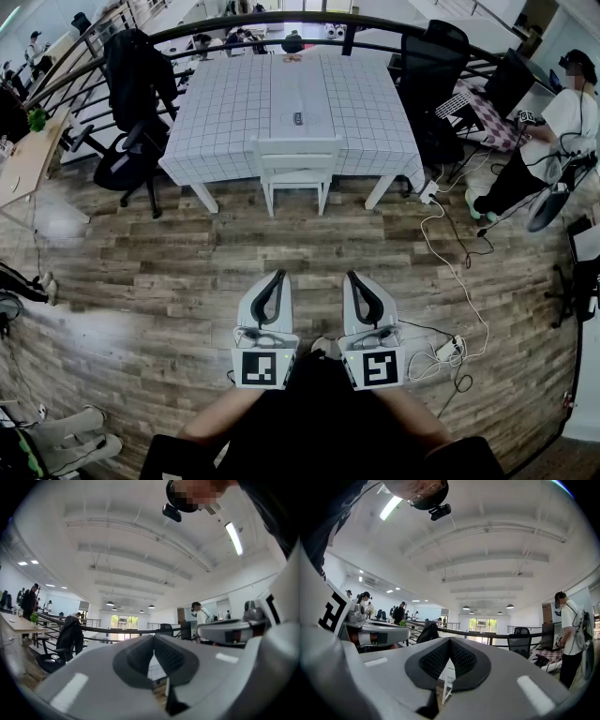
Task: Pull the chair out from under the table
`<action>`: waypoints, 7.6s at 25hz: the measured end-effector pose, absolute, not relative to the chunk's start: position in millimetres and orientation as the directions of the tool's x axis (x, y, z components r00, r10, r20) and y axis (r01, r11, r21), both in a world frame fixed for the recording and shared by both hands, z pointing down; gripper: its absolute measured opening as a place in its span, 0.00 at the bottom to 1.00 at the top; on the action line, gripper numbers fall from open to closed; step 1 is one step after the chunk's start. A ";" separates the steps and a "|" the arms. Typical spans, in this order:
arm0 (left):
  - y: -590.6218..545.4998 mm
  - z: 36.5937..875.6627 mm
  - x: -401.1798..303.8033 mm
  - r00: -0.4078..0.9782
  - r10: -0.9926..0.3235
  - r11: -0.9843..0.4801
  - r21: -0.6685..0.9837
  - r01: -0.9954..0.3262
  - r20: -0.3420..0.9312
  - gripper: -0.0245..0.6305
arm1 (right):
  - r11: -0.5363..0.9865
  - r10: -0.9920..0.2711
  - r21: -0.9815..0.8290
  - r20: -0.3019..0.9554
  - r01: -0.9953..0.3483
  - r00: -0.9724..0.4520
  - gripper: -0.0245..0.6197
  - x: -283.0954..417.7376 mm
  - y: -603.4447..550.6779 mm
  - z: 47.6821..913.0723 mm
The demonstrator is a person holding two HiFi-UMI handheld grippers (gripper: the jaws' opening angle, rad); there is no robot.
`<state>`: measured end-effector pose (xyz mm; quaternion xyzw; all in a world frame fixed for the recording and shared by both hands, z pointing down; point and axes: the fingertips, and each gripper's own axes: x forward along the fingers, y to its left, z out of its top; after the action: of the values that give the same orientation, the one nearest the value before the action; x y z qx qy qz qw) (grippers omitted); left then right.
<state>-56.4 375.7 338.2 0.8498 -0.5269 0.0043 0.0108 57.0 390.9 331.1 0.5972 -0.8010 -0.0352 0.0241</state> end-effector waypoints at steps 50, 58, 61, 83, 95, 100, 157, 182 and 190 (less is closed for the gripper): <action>36.8 397.3 -54.8 0.466 -0.879 -0.465 0.032 -0.885 0.104 0.05 | 0.254 -0.963 0.065 0.105 -0.965 -0.247 0.03 70.8 44.3 383.6; -38.6 412.8 -74.3 0.503 -0.860 -0.502 0.033 -0.864 0.088 0.05 | 0.247 -0.965 0.072 0.106 -0.966 -0.239 0.03 43.3 -46.4 388.6; -50.3 421.0 -77.7 0.488 -0.870 -0.486 0.052 -0.873 0.072 0.05 | 0.251 -0.965 0.085 0.096 -0.964 -0.243 0.03 43.2 -55.9 396.4; -111.2 423.3 -26.1 0.359 -0.914 -0.360 0.030 -0.932 0.187 0.05 | 0.445 -0.882 -0.010 0.168 -0.896 -0.440 0.03 99.0 -120.1 407.6; -153.8 442.4 -13.5 0.470 -0.845 -0.495 -0.042 -0.868 0.255 0.05 | 0.511 -0.830 0.018 0.269 -0.859 -0.488 0.03 94.1 -158.5 427.1; -161.7 472.9 -15.3 0.488 -0.806 -0.538 -0.070 -0.840 0.336 0.05 | 0.530 -0.816 0.041 0.295 -0.847 -0.497 0.03 90.4 -170.9 442.9; -193.4 722.0 -1.4 0.396 -0.064 -0.982 0.013 -0.190 0.916 0.33 | 0.978 -0.119 0.066 0.954 -0.196 -0.274 0.27 71.7 -193.4 735.9; -196.6 781.5 -3.8 0.203 0.056 -0.998 0.047 0.048 0.978 0.27 | 0.997 0.018 -0.030 0.988 -0.077 -0.151 0.26 61.2 -190.5 789.2; -196.4 790.9 -8.6 0.199 0.071 -0.997 0.064 0.045 0.977 0.23 | 0.997 0.017 -0.027 0.990 -0.069 -0.138 0.25 58.5 -190.9 799.8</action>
<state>-8.6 -196.4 790.9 0.7741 0.0375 0.6319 0.0105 58.5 -190.9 799.8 0.0171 -0.7536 0.0328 0.6563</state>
